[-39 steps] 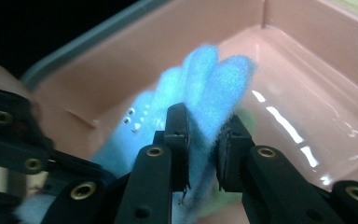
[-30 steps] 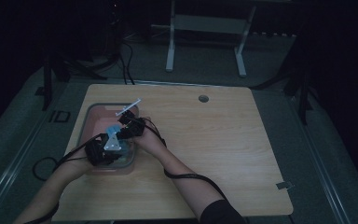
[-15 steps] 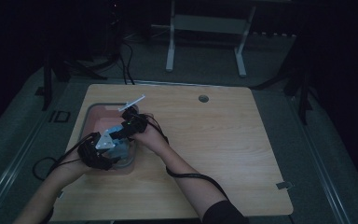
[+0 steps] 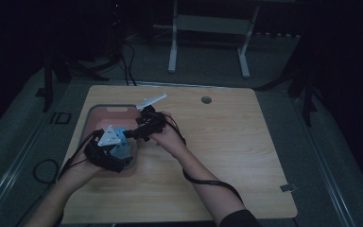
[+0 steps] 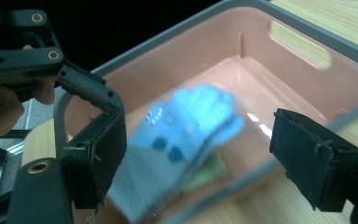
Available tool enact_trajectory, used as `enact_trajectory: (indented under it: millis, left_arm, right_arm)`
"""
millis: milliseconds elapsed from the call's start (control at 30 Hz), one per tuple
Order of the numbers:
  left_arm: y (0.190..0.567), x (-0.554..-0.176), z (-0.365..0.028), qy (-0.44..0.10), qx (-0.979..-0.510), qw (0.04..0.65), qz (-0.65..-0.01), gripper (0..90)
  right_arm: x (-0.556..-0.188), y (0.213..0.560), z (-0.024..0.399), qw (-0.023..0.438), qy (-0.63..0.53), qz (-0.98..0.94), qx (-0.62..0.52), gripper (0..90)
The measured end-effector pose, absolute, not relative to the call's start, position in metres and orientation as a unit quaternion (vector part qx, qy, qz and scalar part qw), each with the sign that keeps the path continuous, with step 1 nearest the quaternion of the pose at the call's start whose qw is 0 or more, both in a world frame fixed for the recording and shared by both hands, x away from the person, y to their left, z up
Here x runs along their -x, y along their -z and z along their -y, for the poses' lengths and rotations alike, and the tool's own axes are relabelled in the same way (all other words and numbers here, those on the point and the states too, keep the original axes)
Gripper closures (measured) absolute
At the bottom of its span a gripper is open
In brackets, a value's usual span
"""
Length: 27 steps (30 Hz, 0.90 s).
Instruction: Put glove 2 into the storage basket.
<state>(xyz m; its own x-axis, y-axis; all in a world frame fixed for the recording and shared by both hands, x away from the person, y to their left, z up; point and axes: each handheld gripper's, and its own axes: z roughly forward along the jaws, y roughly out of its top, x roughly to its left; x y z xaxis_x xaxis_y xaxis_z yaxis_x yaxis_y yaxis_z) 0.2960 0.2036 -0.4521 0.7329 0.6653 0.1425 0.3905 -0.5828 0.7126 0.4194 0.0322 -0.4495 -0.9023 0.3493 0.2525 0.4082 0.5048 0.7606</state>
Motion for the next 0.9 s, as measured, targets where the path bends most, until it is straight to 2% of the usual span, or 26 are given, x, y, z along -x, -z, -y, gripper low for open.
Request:
enact_trajectory:
  millis: [133,633,900]
  left_arm:
    - [0.454,-0.295,-0.189,-0.187,-0.866,0.353,-0.3,3.3]
    - [0.467,-0.292,-0.135,-0.157,-0.874,0.378,-0.26,3.2]
    - [0.483,-0.289,-0.11,-0.133,-0.881,0.385,-0.239,3.2]
  right_arm:
    - [-0.414,0.452,-0.012,0.024,0.444,0.869,0.214,18.7]
    - [-0.398,0.463,0.055,0.002,0.439,0.869,0.228,17.5]
    - [-0.396,0.485,0.095,-0.004,0.428,0.87,0.245,15.7]
